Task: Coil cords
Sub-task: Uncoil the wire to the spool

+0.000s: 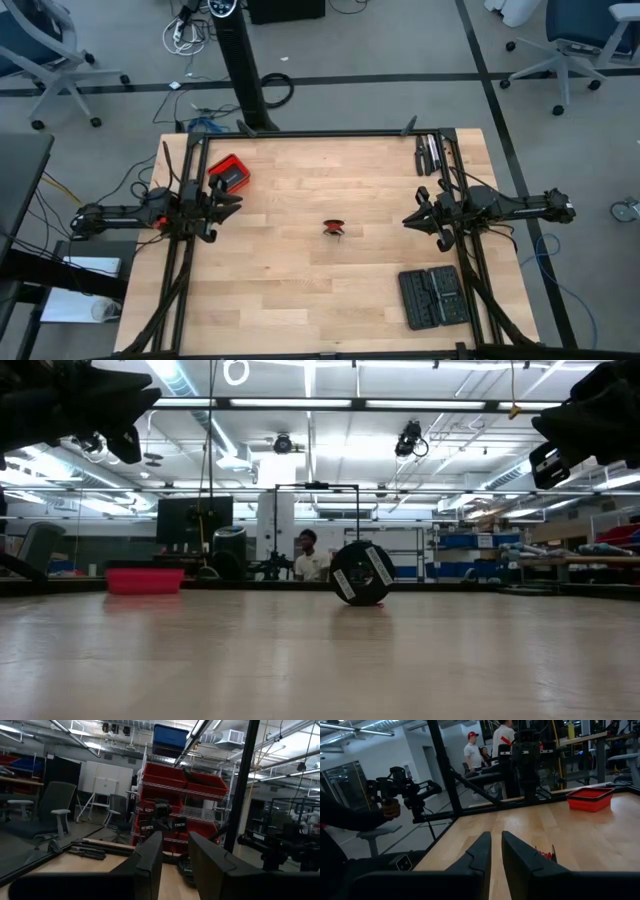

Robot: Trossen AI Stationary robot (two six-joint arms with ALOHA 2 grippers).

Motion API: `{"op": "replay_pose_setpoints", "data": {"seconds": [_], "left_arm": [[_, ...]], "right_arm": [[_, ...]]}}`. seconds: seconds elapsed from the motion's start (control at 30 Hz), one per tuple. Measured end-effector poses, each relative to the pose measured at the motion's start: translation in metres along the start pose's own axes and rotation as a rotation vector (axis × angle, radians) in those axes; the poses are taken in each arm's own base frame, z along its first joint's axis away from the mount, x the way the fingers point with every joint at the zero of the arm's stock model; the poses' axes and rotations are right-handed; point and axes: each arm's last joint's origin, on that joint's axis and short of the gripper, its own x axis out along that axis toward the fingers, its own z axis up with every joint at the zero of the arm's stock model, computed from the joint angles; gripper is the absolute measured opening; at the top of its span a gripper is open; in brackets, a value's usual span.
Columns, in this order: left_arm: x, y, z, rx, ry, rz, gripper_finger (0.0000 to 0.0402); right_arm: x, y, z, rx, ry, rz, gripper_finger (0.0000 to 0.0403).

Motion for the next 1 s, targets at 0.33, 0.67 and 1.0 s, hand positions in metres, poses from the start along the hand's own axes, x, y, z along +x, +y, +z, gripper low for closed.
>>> {"op": "replay_pose_setpoints", "data": {"seconds": [0.33, 0.67, 1.0], "left_arm": [[0.000, 0.002, -0.001, -0.070, 0.005, 0.065, 0.0099], [0.000, 0.001, -0.002, -0.101, 0.020, 0.030, 0.0099], [-0.001, 0.005, -0.012, -0.097, 0.101, 0.125, 0.0099]], "right_arm": [[0.000, 0.000, 0.000, 0.000, 0.000, 0.000, 0.0045], [-0.001, -0.001, 0.013, -0.049, -0.151, -0.111, 0.0045], [-0.003, -0.002, 0.026, -0.046, -0.307, -0.207, 0.0045]]}}
